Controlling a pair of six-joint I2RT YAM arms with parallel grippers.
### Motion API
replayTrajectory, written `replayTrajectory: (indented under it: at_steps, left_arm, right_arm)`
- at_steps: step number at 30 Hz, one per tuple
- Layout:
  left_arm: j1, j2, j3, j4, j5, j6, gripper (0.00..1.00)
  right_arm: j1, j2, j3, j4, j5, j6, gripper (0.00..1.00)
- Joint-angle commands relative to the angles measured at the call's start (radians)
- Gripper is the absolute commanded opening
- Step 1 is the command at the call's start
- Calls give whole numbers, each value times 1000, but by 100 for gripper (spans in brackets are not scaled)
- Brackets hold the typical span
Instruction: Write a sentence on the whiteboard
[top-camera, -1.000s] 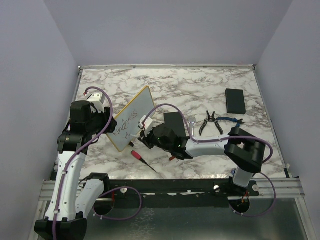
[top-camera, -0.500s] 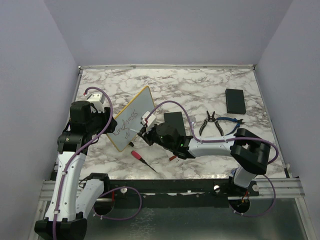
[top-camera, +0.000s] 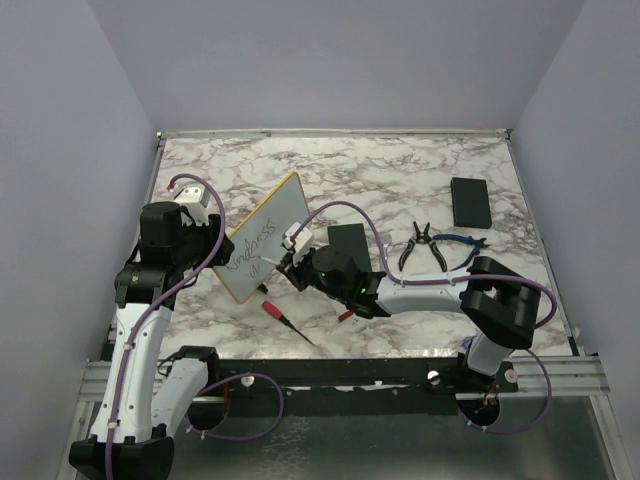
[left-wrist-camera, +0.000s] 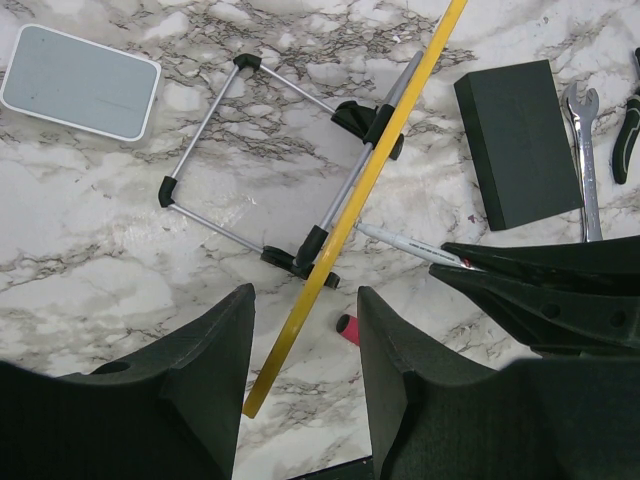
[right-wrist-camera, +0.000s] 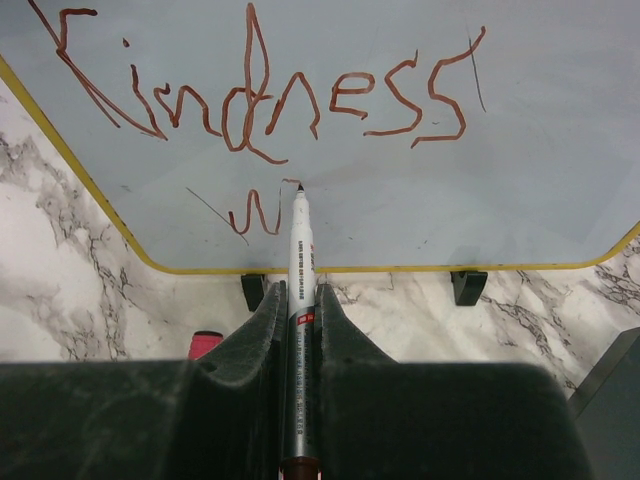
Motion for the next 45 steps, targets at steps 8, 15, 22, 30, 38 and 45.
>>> replayTrajectory:
  at_steps: [8,15,22,30,38,45]
  left_arm:
    - [-6,-12,-8,-20,22,-4,47]
    - [-6,-12,-8,-20,21,-4,47]
    - [-6,-7,-7,-20,22,-4,47]
    - [-6,-5,-7,-20,22,-3,47]
    - [-6,-4,-7,-20,24,-3,47]
    - [-6,-6,-7,-20,25,-3,47]
  right_arm:
    - [-1,42,-44,-27,-3,46,0]
    - [0,16,-59,-7,-3,32,1]
    - [-1,-49,-79,14,-4,16,1]
    - [-1,-19,-16,37,-19,-2,1]
    - [-2,10,23,26,-43,-14,1]
    - [-4,29,35,19,-51,-13,1]
